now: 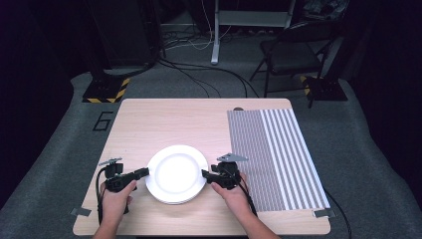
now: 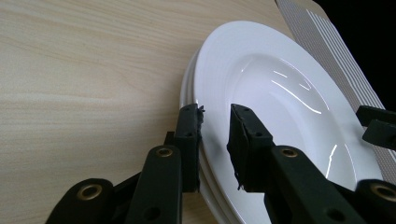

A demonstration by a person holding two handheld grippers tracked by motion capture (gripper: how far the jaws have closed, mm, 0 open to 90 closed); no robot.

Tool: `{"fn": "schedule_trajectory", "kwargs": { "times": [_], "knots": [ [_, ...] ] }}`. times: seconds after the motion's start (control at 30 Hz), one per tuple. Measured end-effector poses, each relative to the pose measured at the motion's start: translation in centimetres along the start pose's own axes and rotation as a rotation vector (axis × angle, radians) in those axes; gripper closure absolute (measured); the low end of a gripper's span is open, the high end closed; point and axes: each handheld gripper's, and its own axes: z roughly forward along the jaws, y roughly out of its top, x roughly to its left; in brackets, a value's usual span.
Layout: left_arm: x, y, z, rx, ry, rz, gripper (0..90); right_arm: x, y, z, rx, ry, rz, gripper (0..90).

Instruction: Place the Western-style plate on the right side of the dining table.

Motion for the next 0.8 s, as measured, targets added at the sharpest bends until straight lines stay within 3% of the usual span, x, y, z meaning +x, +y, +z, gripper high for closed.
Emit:
{"fn": "schedule_trajectory", "kwargs": {
  "times": [0.17,0.23,0.5,0.8],
  "knots": [
    [0.0,0.0,0.0,0.002,-0.001,0.008,72.5,0.0,-0.1,0.1,0.005,0.02,0.033,49.5],
    [0.2,0.0,0.0,0.001,-0.008,-0.006,73.7,0.0,-0.1,0.3,0.012,0.029,0.043,48.9],
    [0.3,0.0,0.0,-0.003,0.003,-0.012,79.5,0.4,-0.4,1.0,0.032,0.038,0.053,48.0],
    [0.3,-0.1,0.0,-0.003,0.001,-0.006,80.0,0.9,-0.7,1.2,0.013,-0.003,0.063,49.9]
  ]
}}
